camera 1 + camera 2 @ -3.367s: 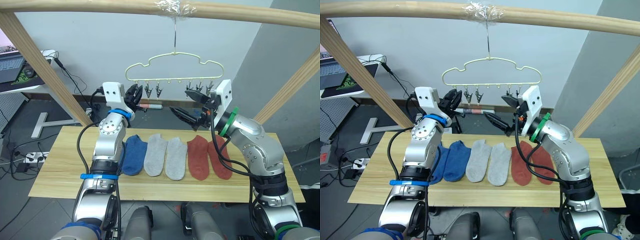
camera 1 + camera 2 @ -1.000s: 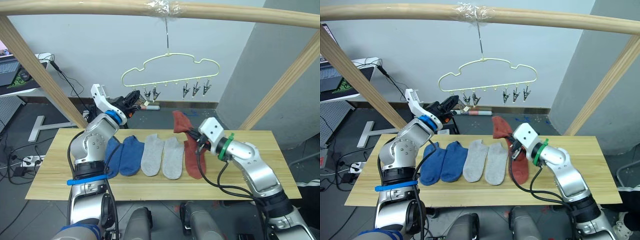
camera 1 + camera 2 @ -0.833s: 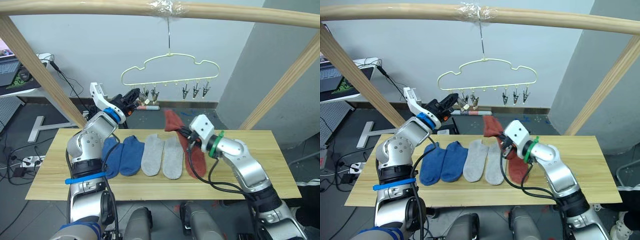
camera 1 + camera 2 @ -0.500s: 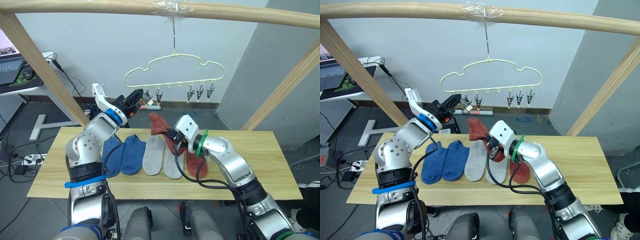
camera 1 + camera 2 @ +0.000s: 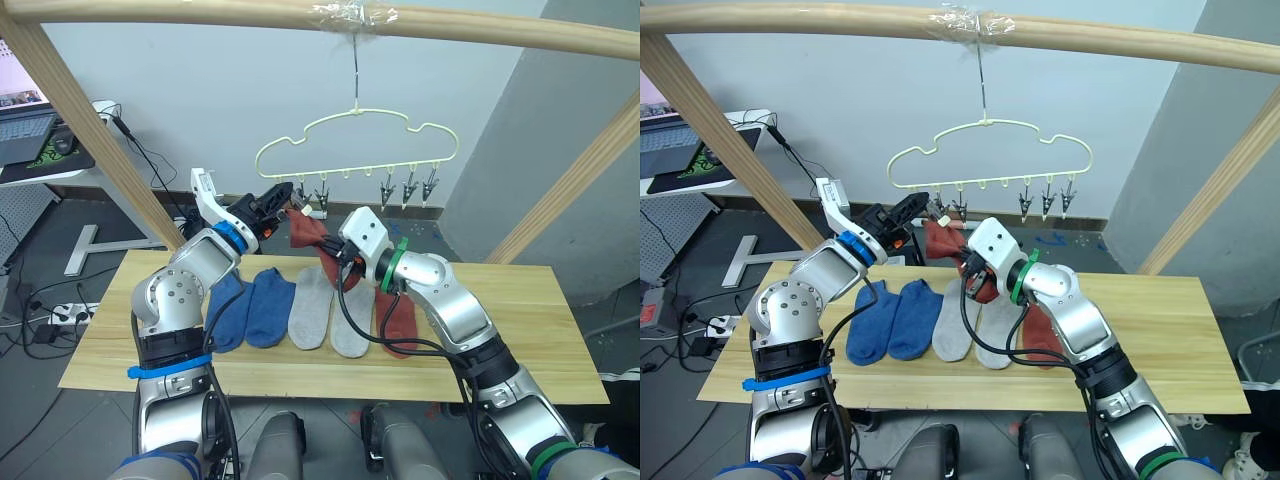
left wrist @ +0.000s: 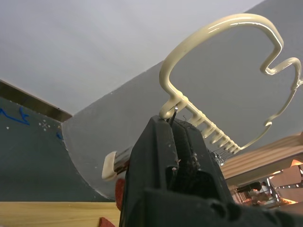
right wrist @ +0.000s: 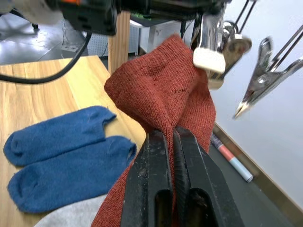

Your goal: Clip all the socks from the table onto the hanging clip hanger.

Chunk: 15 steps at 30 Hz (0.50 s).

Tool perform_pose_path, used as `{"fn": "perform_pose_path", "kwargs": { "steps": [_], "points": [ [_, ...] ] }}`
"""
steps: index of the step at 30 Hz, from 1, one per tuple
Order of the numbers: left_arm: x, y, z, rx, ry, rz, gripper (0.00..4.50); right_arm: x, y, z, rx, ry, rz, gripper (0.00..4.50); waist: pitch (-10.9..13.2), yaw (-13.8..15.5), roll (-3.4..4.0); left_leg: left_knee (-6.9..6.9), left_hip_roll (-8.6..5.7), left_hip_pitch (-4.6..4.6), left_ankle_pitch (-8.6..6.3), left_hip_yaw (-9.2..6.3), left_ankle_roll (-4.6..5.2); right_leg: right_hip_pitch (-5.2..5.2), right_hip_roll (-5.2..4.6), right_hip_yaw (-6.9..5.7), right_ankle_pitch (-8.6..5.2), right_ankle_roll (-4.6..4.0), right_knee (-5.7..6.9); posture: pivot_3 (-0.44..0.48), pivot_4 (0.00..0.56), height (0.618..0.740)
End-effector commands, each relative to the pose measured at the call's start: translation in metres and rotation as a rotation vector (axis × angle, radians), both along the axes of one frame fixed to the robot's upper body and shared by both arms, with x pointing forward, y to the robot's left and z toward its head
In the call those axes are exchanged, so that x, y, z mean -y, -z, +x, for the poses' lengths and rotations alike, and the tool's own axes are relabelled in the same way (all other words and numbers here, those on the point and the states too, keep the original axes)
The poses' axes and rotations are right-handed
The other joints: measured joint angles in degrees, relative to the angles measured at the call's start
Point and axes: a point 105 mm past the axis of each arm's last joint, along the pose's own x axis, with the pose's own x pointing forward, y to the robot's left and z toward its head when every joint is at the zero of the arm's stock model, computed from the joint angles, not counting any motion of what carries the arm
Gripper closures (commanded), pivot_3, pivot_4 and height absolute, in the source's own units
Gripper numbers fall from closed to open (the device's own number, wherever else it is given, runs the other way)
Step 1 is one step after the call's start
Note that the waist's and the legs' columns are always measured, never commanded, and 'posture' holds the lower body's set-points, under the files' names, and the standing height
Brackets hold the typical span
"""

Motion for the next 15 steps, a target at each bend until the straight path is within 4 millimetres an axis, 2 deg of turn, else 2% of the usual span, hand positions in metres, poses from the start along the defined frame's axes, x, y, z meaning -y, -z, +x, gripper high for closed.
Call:
{"fn": "perform_pose_path", "kwargs": {
  "steps": [1, 15],
  "points": [
    [0.005, -0.017, -0.007, 0.073, 0.039, -0.007, 4.5, 0.001, -0.016, 0.001, 0.06, 0.003, 0.032, 4.49, 0.0, 0.0, 0.0, 0.0, 0.0, 0.0, 0.0, 0.0, 0.0, 0.0, 0.0, 0.0, 0.0, 0.0, 0.0, -0.006, 0.233, 0.74],
    [0.002, -0.016, -0.008, 0.073, 0.049, -0.002, 4.5, 0.012, -0.021, 0.001, 0.094, 0.029, 0.015, 4.49, 0.0, 0.0, 0.0, 0.0, 0.0, -0.01, 0.0, 0.01, 0.0, 0.0, 0.0, 0.0, 0.0, 0.0, -0.01, -0.013, 0.222, 0.74]
  ]
}}
